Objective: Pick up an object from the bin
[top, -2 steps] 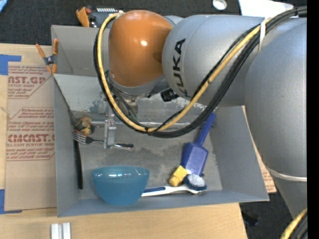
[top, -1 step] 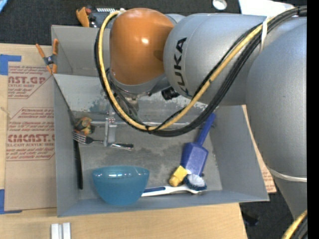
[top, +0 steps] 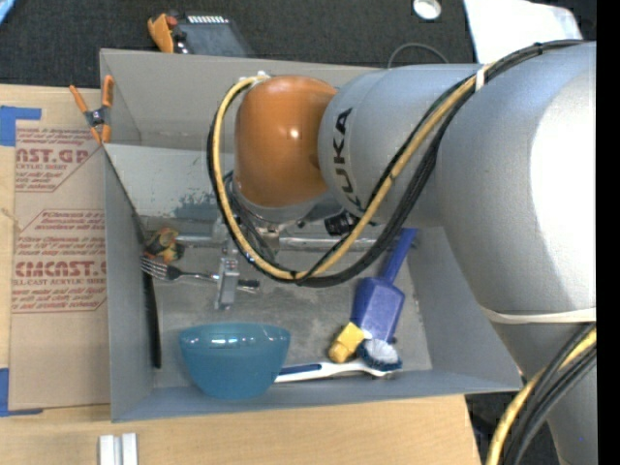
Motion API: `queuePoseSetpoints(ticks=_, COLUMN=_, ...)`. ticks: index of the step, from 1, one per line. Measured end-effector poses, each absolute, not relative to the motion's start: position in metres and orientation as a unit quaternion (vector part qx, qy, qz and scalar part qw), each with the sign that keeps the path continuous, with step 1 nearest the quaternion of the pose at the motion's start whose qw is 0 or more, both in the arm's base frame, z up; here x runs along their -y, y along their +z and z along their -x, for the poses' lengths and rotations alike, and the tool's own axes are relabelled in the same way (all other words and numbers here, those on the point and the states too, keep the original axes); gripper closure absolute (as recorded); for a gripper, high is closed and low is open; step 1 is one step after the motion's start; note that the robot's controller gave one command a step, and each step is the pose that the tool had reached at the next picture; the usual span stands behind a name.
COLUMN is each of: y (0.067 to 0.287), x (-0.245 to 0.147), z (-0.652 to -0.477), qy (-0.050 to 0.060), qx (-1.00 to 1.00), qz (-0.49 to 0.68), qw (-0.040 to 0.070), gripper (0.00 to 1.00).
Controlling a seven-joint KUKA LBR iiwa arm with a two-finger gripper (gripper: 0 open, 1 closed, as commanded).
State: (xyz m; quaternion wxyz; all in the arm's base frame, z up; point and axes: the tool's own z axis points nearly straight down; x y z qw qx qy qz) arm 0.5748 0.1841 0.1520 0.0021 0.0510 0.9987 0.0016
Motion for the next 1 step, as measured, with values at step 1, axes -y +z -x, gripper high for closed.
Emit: queuePoseSetpoints(ticks=1, y=0.1512, x=-0.1512, z=-0.5599, qy=0.002, qx=-0.995, qz=-0.095, qw=0.001, gripper=0.00)
